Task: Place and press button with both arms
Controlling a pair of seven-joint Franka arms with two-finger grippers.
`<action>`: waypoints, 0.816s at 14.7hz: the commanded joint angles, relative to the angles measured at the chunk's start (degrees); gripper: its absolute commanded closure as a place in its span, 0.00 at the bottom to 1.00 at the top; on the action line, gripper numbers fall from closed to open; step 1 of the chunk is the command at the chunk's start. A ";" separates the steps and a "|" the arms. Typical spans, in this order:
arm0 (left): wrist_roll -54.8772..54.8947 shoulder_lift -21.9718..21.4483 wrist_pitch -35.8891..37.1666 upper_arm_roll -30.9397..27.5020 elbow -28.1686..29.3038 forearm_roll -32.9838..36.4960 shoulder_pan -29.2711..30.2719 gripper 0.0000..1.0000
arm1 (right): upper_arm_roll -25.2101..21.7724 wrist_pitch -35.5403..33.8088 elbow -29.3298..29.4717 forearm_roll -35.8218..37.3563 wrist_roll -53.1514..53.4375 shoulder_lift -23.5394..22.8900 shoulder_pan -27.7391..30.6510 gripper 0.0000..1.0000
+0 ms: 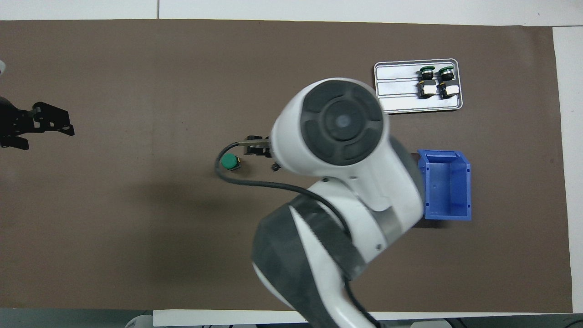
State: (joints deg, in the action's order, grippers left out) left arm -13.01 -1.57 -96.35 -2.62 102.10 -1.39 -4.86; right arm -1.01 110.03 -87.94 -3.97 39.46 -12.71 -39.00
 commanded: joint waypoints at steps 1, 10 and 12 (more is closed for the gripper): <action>1.67 -2.38 4.50 0.08 -1.64 1.03 0.20 0.01 | -0.39 5.35 6.28 2.12 6.14 -9.67 -3.97 0.02; 4.75 -3.53 14.86 0.51 -5.51 4.98 -0.50 0.01 | -0.30 21.18 4.63 13.01 8.62 -21.65 -9.34 0.02; 4.84 -3.53 16.36 0.95 -6.99 4.90 0.81 0.01 | -0.30 22.85 4.44 13.11 8.53 -23.49 -9.52 0.02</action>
State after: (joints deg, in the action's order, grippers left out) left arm -8.92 -4.66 -82.61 -2.21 96.87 2.19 -4.93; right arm -1.23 131.10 -83.47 7.99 48.11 -34.77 -48.39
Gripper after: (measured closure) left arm 0.009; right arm 0.013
